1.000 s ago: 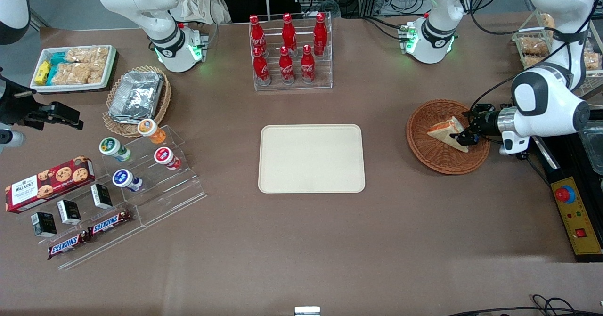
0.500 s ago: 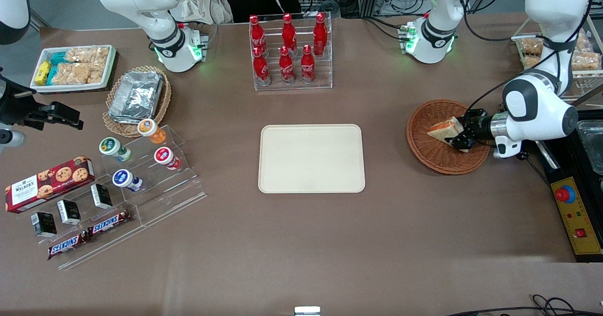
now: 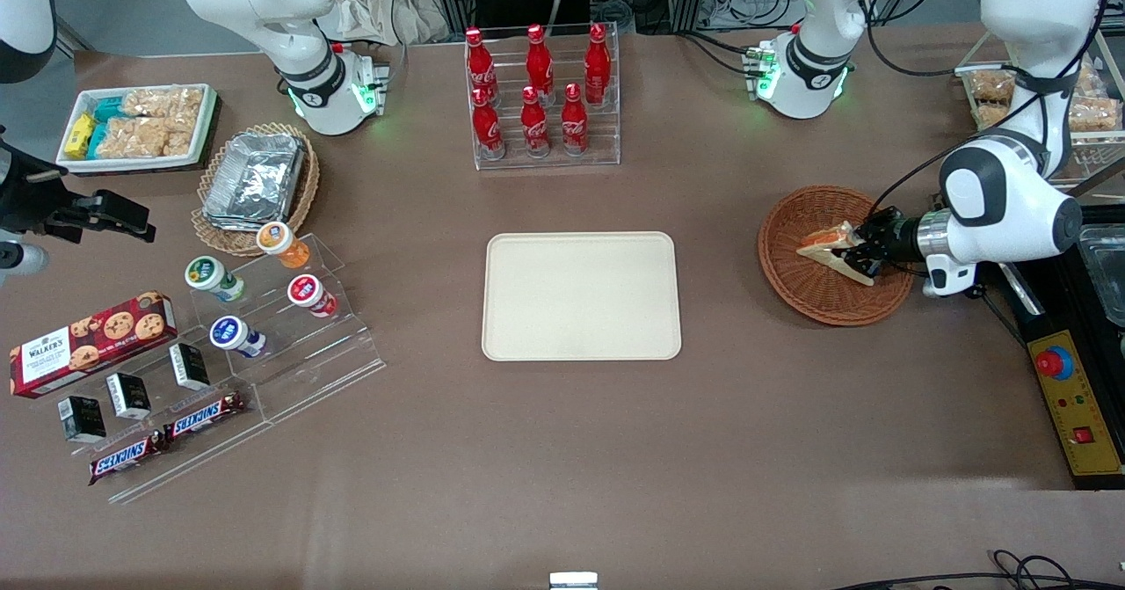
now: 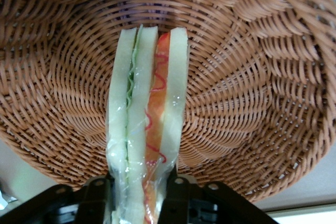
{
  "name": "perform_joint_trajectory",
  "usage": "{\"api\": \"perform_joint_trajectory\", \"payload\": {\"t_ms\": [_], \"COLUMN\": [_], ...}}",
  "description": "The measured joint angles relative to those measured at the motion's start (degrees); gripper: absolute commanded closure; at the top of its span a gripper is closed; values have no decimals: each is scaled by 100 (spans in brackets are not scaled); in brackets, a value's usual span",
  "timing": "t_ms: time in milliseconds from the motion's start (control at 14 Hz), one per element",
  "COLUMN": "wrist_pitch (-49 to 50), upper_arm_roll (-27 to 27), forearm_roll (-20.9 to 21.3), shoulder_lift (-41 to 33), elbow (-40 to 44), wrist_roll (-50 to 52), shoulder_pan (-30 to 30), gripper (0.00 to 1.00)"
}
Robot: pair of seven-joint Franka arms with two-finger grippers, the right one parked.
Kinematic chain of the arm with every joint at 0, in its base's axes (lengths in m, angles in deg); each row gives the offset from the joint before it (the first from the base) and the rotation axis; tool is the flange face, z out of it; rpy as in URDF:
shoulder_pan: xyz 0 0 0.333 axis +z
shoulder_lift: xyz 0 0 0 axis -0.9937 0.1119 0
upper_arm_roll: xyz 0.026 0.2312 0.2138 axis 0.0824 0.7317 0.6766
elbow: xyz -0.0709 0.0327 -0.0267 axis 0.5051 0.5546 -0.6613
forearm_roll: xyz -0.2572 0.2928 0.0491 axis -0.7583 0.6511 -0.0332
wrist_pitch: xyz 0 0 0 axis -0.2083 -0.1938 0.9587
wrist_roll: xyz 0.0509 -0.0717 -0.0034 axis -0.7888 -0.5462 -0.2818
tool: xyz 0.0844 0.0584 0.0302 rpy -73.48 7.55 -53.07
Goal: Place sandwich from basket to tray
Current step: 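Lift the sandwich out of the basket with the left gripper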
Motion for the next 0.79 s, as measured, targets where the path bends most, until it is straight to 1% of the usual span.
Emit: {"api": "perform_joint_trajectory", "payload": {"t_ms": [214, 429, 500, 643, 786], "wrist_pitch": [242, 934, 1182, 1723, 2321], "upper_arm_roll": [-9, -8, -6, -5, -5], "forearm_roll": [-1, 15, 76, 369, 551], "shoulder_lift": [-96, -312, -395, -545, -628], "elbow": [129, 508, 673, 1084, 1621], "wrist_roll": [-1, -4, -4, 1, 2], "shoulder_pan": [-2, -3, -2, -1, -2], "gripper": [79, 78, 78, 78, 78]}}
